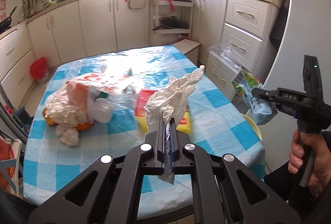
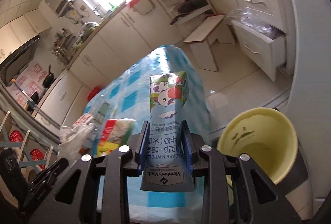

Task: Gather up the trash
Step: 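Carry the tissue and milk carton with both tools toward the yellow bucket, then open the right tool over the bucket while the left tool releases the tissue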

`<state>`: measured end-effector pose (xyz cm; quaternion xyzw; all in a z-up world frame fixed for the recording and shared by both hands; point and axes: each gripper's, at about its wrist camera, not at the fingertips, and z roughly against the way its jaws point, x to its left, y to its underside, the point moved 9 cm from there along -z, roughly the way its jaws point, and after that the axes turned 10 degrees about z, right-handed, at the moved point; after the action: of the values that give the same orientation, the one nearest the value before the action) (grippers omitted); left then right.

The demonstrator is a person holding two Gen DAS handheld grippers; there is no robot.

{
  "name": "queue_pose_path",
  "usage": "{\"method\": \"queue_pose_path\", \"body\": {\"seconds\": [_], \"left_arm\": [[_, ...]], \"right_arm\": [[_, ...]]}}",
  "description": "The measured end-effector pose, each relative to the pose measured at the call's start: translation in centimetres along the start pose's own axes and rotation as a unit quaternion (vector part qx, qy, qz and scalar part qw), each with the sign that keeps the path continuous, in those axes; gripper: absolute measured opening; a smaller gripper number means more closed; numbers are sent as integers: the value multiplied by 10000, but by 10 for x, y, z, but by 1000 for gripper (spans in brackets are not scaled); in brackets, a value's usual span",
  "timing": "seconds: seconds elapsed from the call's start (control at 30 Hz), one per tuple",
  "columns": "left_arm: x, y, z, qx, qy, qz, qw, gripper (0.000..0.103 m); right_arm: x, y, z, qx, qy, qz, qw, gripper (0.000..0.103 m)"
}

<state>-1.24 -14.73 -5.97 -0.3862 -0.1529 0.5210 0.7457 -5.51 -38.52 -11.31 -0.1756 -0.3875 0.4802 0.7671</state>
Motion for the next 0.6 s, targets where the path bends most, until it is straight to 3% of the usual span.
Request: {"method": "queue_pose_path", "body": {"seconds": [0.17, 0.37, 0.4, 0.43, 0.5, 0.6], "left_arm": [[-38, 1, -20, 175, 301, -112, 9993, 4], [-90, -3, -42, 308, 710, -193, 9968, 4], [-98, -3, -46, 340, 764, -209, 9963, 4], [-106, -2, -51, 371, 802, -224, 9958, 4], [-120, 1, -60, 457, 857, -261, 9949, 4], [-137, 8, -74, 629, 935, -283, 9932, 4]], "right_arm": [[-50, 16, -26, 562, 723, -567, 9942, 31], [-79, 31, -52, 1022, 1113, -784, 9854, 31], [-87, 35, -54, 1084, 1129, -843, 9841, 33], [-97, 39, -53, 1113, 1153, -919, 9828, 44], [-103, 36, -49, 1019, 1191, -1047, 9821, 50], [-101, 11, -22, 506, 1083, -1045, 9873, 52]]}}
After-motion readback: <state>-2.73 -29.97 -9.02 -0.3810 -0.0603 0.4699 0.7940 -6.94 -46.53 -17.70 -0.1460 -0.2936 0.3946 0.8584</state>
